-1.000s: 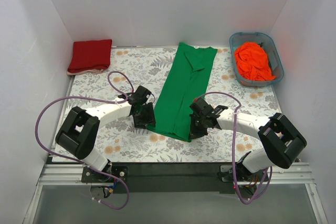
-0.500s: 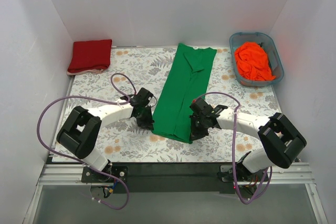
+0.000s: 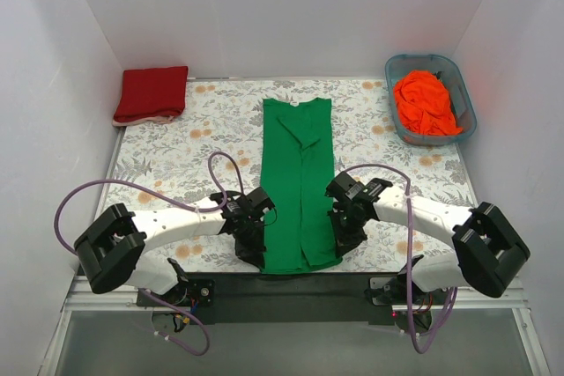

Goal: Fold and stack the t-shirts
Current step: Fold the tshirt

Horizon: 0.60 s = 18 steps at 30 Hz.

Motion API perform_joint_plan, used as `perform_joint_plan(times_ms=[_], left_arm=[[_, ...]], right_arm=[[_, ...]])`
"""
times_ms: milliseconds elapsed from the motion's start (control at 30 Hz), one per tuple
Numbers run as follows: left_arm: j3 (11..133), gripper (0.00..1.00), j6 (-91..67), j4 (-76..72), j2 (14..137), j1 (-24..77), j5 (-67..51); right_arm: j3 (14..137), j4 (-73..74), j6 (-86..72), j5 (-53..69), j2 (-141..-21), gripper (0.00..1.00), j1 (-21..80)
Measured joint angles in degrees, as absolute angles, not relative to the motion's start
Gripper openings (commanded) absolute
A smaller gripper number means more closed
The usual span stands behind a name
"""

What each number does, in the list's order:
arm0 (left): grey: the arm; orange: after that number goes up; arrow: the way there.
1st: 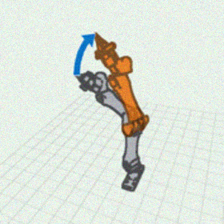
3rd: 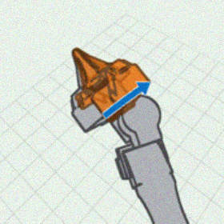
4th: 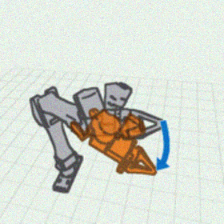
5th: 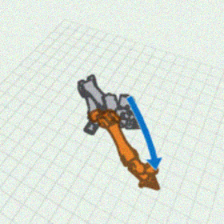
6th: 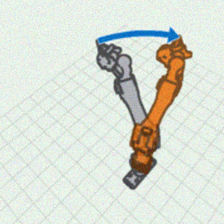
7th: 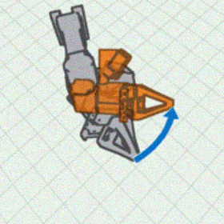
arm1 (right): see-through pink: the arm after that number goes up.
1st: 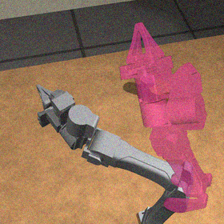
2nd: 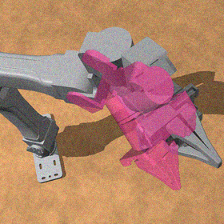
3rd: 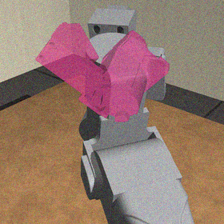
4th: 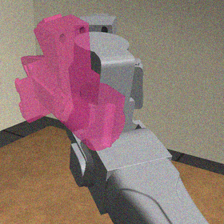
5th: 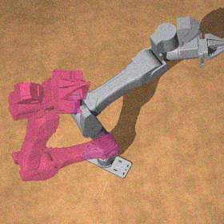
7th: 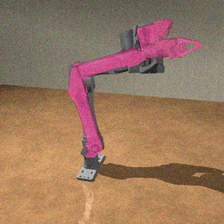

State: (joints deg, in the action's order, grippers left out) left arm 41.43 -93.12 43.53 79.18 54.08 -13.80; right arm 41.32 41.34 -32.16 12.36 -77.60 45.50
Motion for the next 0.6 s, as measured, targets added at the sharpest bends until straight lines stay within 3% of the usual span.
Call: perform_joint_plan(times_ms=[267,600], left_arm=[[46.30,0.00,-96.66,46.35,79.13,54.37,-13.74],[53.47,0.00,-92.99,42.48,80.60,38.98,-6.37]], right_arm=[[42.96,46.92,-29.10,11.62,-76.05,0.01,44.25],[62.19,47.81,-22.04,3.60,-85.34,0.01,35.51]])
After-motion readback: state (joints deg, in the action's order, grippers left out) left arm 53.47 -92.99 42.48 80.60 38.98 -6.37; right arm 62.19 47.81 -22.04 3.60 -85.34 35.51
